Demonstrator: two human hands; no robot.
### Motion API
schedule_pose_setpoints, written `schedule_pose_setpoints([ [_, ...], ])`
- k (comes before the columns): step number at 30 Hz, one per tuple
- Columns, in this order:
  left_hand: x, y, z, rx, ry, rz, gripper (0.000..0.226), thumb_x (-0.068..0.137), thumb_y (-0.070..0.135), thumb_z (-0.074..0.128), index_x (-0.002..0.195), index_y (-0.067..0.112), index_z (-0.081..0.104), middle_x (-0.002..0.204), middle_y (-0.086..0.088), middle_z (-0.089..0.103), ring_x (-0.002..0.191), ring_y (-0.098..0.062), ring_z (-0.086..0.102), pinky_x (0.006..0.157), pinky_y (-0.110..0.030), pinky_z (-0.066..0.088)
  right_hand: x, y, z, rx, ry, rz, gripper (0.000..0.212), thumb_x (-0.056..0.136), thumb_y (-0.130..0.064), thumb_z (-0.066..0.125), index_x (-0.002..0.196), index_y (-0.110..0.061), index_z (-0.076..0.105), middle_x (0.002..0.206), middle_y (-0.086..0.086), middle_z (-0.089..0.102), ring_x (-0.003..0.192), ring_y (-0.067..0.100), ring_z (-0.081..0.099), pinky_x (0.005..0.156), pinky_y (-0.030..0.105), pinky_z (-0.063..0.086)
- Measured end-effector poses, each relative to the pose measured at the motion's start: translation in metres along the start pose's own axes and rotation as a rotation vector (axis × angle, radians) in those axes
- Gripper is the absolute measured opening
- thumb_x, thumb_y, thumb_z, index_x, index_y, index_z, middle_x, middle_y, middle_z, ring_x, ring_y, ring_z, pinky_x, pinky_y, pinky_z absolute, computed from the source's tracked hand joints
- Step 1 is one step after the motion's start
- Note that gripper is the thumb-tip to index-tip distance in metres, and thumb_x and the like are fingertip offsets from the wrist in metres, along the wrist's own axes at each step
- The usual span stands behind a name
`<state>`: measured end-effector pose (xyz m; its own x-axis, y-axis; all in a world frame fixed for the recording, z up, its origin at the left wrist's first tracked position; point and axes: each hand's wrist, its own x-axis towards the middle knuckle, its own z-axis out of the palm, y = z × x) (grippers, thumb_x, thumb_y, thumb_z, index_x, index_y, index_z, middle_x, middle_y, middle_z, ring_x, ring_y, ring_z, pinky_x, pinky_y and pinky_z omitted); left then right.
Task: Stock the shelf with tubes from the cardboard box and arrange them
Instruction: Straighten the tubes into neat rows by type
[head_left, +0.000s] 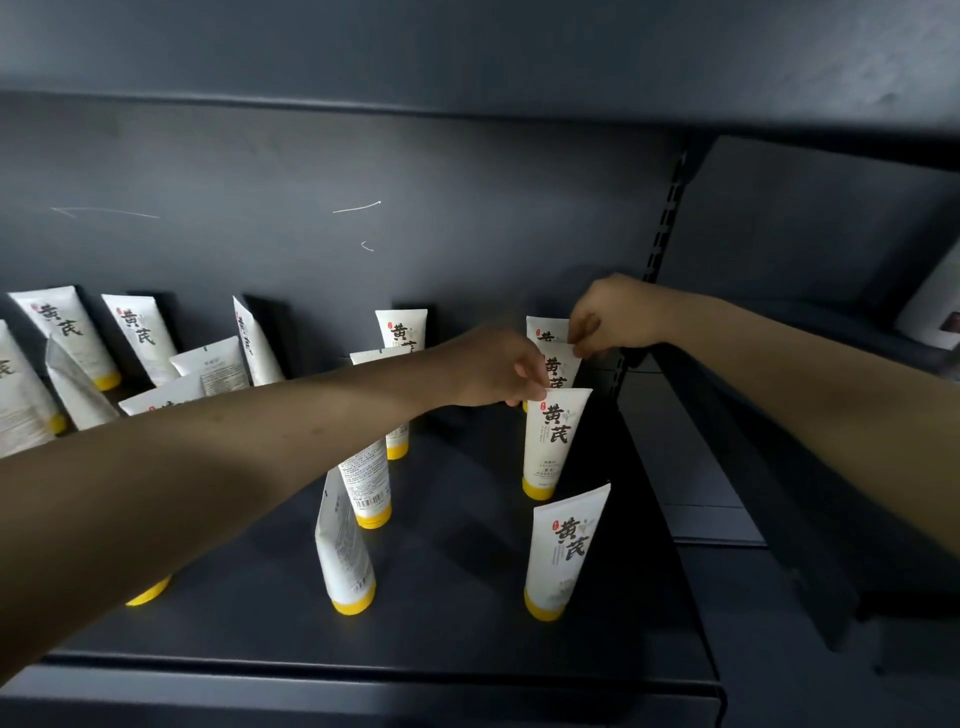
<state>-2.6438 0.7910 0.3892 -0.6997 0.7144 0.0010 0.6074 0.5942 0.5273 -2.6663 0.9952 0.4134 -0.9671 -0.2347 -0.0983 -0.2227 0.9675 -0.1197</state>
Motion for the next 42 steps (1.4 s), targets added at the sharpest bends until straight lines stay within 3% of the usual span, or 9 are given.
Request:
schedule_pose_setpoints([
  [4,0.000,0.001,0.000,0.024,-0.002,0.016,0.018,0.089,0.022,0.062,0.101,0.012,0.071,0.086,-0.010,0.073,0.056,0.013,0.055,0.057,0.006,0.033,-0.002,0.001,0.002,0.021,0.040,0.007,0.014,0.079,-0.018,0.071,0.092,-0.015,0.074,0.076,-0.006,0.072,0.074,0.011,0.069,0.060,0.009,0.045],
  [7,0.000,0.002,-0.001,0.048,0.002,0.012,0.019,0.089,0.022,0.062,0.103,0.011,0.071,0.089,-0.009,0.073,0.063,0.001,0.058,0.058,0.003,0.036,-0.003,0.000,0.004,0.033,0.054,0.004,0.014,0.080,-0.018,0.071,0.093,-0.015,0.074,0.071,-0.012,0.067,0.074,0.011,0.068,0.055,0.005,0.041],
  [14,-0.009,-0.002,-0.013,0.039,0.044,0.032,0.023,0.086,0.023,0.068,0.106,0.015,0.071,0.107,0.004,0.070,0.085,0.004,0.059,0.071,0.003,0.038,-0.017,-0.001,-0.009,0.054,0.020,0.020,0.016,0.080,-0.021,0.073,0.096,-0.017,0.073,0.079,-0.010,0.070,0.076,0.010,0.067,0.069,0.018,0.047],
  [19,-0.033,-0.007,-0.042,0.011,0.069,0.041,0.023,0.085,0.021,0.068,0.108,0.015,0.069,0.106,0.003,0.069,0.094,-0.004,0.062,0.090,-0.018,0.047,-0.043,-0.005,-0.029,0.107,0.096,0.020,0.017,0.080,-0.024,0.074,0.096,-0.022,0.070,0.092,-0.009,0.071,0.083,-0.002,0.062,0.075,0.014,0.043],
  [21,-0.046,-0.011,-0.052,-0.007,0.067,0.051,0.023,0.085,0.021,0.068,0.107,0.016,0.068,0.104,0.004,0.070,0.096,-0.005,0.064,0.089,-0.015,0.047,-0.058,-0.015,-0.033,0.154,0.101,0.004,0.017,0.080,-0.026,0.074,0.096,-0.025,0.070,0.093,-0.012,0.071,0.088,-0.002,0.064,0.081,0.015,0.047],
  [25,-0.076,-0.022,-0.063,-0.019,0.032,0.082,0.021,0.083,0.020,0.070,0.104,0.020,0.069,0.100,0.009,0.070,0.092,0.000,0.065,0.080,-0.005,0.046,-0.091,-0.047,-0.027,0.250,0.006,-0.042,0.021,0.080,-0.028,0.074,0.100,-0.027,0.070,0.094,-0.015,0.072,0.085,-0.008,0.064,0.073,0.003,0.045],
  [31,-0.122,-0.042,-0.078,0.010,-0.066,0.079,0.025,0.081,0.028,0.072,0.106,0.030,0.069,0.106,0.018,0.067,0.105,0.006,0.059,0.095,-0.024,0.049,-0.124,-0.081,-0.007,0.295,-0.264,-0.069,0.028,0.077,-0.028,0.076,0.104,-0.028,0.069,0.097,-0.014,0.072,0.086,-0.005,0.066,0.076,0.007,0.047],
  [38,-0.154,-0.059,-0.078,0.094,-0.240,0.141,0.033,0.079,0.029,0.073,0.109,0.039,0.066,0.115,0.026,0.062,0.112,0.007,0.053,0.092,-0.005,0.037,-0.130,-0.096,0.010,0.179,-0.276,-0.051,0.031,0.077,-0.027,0.076,0.107,-0.028,0.067,0.094,-0.013,0.070,0.083,-0.005,0.064,0.077,0.011,0.050],
  [42,-0.156,-0.065,-0.070,0.121,-0.283,0.162,0.031,0.080,0.031,0.072,0.109,0.039,0.066,0.113,0.025,0.062,0.113,0.008,0.051,0.096,-0.015,0.040,-0.132,-0.100,0.021,0.142,-0.281,-0.029,0.020,0.080,-0.029,0.074,0.098,-0.032,0.067,0.087,-0.020,0.067,0.079,-0.011,0.060,0.068,0.006,0.046],
])
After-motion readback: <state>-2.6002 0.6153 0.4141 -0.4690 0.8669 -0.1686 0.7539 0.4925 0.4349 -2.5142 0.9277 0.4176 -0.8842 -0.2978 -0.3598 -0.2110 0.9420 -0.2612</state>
